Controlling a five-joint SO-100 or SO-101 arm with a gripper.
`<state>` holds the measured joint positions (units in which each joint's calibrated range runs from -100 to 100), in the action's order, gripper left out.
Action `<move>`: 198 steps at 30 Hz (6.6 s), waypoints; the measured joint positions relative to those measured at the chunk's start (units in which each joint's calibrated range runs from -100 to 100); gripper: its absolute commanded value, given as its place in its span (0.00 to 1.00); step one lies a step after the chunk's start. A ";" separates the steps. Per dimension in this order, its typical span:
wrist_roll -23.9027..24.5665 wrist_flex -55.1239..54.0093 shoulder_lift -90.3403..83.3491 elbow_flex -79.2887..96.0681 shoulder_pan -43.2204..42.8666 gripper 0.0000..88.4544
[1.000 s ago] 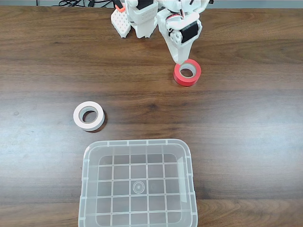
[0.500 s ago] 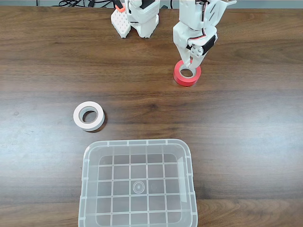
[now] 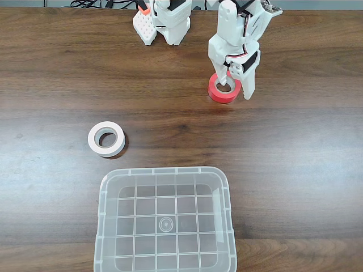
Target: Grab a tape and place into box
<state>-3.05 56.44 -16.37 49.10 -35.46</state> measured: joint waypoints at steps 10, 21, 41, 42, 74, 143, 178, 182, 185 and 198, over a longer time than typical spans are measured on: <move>0.00 -3.05 4.52 -0.09 0.00 0.32; 0.00 -4.92 9.46 -0.09 0.00 0.06; 0.00 -3.90 9.54 -4.06 0.00 0.05; 0.00 -2.88 9.54 -4.96 0.00 0.05; -5.95 6.19 5.86 -51.71 30.65 0.06; -0.31 25.76 50.06 -99.10 32.91 0.02; 4.02 28.05 -38.26 -16.34 29.53 0.02; 4.02 17.54 -49.31 4.51 29.53 0.02; 4.02 11.78 -57.51 19.04 29.53 0.01; 4.02 9.92 -81.37 47.11 29.68 0.01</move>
<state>0.97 66.36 -97.74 96.21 -5.79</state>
